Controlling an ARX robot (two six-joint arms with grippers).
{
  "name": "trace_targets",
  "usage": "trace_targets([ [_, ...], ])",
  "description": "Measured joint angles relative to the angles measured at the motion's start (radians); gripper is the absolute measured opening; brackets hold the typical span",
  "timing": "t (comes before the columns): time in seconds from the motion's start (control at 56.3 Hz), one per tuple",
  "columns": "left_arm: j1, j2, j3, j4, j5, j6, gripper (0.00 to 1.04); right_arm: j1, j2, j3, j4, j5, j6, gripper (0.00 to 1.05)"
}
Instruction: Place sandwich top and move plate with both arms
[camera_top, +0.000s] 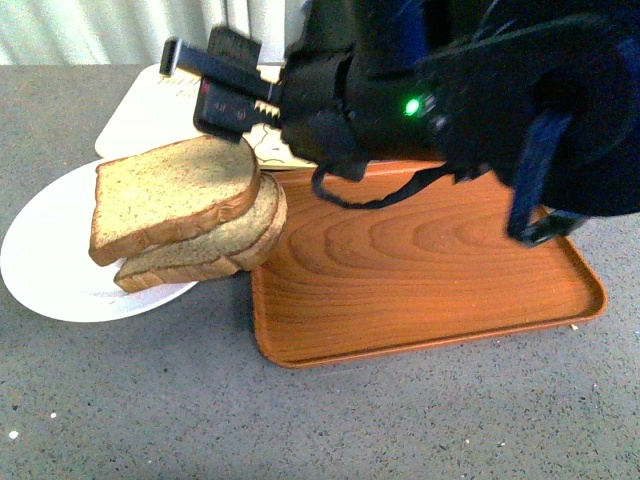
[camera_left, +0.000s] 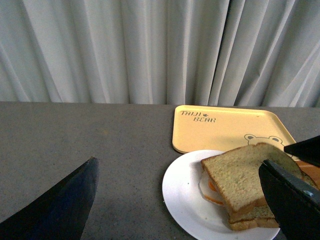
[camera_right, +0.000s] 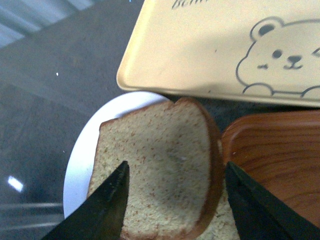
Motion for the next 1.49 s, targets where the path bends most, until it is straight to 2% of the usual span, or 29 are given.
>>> trace_targets([
  [0.195,0.0,0.0,0.0,0.0,0.0,0.0,0.96,-0.082,-0.192,-0.101,0.011,0.052,-0.026,0.91],
  [0.249,0.0,0.0,0.0,0.0,0.0,0.0,0.96,-0.108,-0.251,-0.138,0.01,0.063,-0.039,0.97],
  [0.266,0.0,0.0,0.0,0.0,0.0,0.0,0.96,-0.114,-0.264,-0.143,0.01,0.067,-0.042,0.96],
  [0.302,0.0,0.0,0.0,0.0,0.0,0.0,0.96,-0.115,-0.273,-0.181,0.133,0.222,-0.125,0.89],
  [0.355,0.0,0.0,0.0,0.0,0.003,0.0,0.96,-0.12,-0.288,-0.253,0.296,0.377,-0.248,0.81],
  [0.408,0.0,0.0,0.0,0.0,0.002,0.0,0.96,-0.137,-0.318,-0.342,0.41,0.461,-0.362,0.72],
  [0.444,0.0,0.0,0.0,0.0,0.001,0.0,0.96,-0.156,-0.343,-0.393,0.454,0.467,-0.417,0.67],
  [0.515,0.0,0.0,0.0,0.0,-0.001,0.0,0.96,-0.208,-0.425,-0.506,0.5,0.447,-0.505,0.53],
  [0.621,0.0,0.0,0.0,0.0,0.001,0.0,0.96,-0.259,-0.525,-0.617,0.515,0.391,-0.549,0.35],
  [0.746,0.0,0.0,0.0,0.0,0.0,0.0,0.96,-0.346,-0.668,-0.767,0.506,0.311,-0.568,0.03],
  [0.763,0.0,0.0,0.0,0.0,0.0,0.0,0.96,-0.353,-0.684,-0.779,0.503,0.301,-0.576,0.02],
  [0.905,0.0,0.0,0.0,0.0,0.0,0.0,0.96,-0.399,-0.787,-0.849,0.472,0.254,-0.578,0.02],
  [1.047,0.0,0.0,0.0,0.0,0.0,0.0,0.96,-0.443,-0.826,-0.927,0.506,0.216,-0.579,0.02],
  [1.331,0.0,0.0,0.0,0.0,0.0,0.0,0.96,-0.517,-1.101,-1.007,0.31,0.142,-0.579,0.02],
  [1.385,0.0,0.0,0.0,0.0,0.0,0.0,0.96,-0.571,-1.171,-1.019,0.253,0.067,-0.579,0.02],
  [1.491,0.0,0.0,0.0,0.0,0.0,0.0,0.96,-0.608,-1.281,-1.022,0.158,0.054,-0.579,0.02],
])
